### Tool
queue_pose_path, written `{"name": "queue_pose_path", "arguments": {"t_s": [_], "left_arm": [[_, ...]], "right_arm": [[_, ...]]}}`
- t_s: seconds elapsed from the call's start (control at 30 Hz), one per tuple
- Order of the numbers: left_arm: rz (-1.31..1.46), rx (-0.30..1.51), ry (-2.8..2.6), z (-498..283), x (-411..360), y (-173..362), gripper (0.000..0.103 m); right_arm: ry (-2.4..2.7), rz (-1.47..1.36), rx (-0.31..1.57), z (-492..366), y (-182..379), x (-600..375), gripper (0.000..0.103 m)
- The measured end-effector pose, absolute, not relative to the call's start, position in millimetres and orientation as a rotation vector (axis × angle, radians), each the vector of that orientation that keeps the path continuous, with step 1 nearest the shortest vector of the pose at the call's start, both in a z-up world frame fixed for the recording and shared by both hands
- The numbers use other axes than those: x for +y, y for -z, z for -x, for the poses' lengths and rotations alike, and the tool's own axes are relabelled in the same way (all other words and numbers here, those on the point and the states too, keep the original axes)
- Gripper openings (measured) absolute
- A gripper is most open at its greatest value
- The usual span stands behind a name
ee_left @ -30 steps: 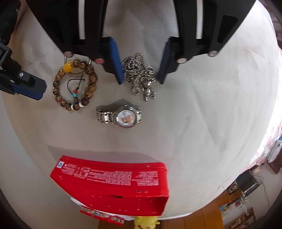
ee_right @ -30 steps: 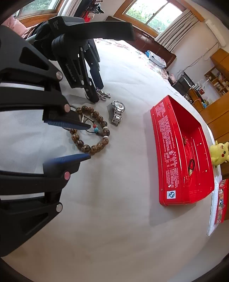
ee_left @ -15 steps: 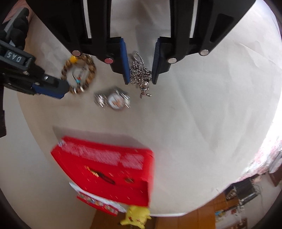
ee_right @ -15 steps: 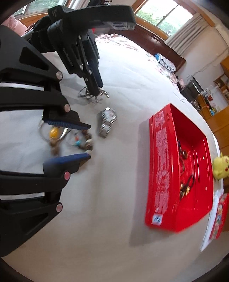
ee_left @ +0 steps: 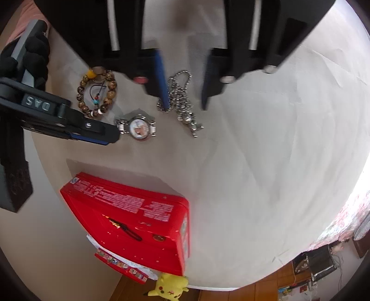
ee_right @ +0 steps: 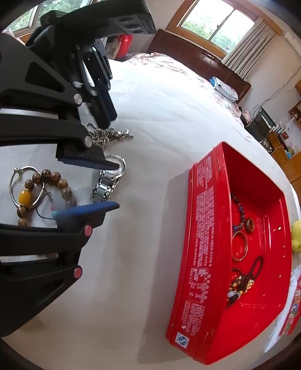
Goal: Organize jewelry
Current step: 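Grasp the silver chain with the left tool while the right tool grasps the silver watch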
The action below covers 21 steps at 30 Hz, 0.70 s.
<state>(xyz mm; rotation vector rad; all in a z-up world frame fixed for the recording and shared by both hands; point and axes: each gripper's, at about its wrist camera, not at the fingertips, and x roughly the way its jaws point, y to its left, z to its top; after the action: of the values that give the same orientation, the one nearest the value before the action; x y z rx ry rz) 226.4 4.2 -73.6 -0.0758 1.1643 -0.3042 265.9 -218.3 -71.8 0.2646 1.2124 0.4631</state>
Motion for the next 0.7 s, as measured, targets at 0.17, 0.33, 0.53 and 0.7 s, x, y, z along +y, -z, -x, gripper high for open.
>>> {"name": "queue_pose_path", "arguments": {"t_s": [0.17, 0.33, 0.53, 0.7], "left_arm": [[0.011, 1.129, 0.289, -222.4, -6.8, 71.8, 0.048], [-0.068, 1.154, 0.280, -228.2, -20.4, 87.5, 0.048], [-0.051, 1.151, 0.303, -228.4, -16.4, 89.4, 0.017], [-0.002, 1.133, 0.314, -225.6, -5.2, 84.6, 0.015]], "right_arm": [[-0.460, -0.264, 1.221, -264.9, 76.6, -216.6, 0.028], [-0.454, -0.266, 1.216, -262.5, 73.8, -219.0, 0.028], [-0.454, -0.267, 1.205, -261.4, 70.5, -223.3, 0.028], [-0.434, -0.280, 1.202, -266.8, 70.8, -224.9, 0.028]]}}
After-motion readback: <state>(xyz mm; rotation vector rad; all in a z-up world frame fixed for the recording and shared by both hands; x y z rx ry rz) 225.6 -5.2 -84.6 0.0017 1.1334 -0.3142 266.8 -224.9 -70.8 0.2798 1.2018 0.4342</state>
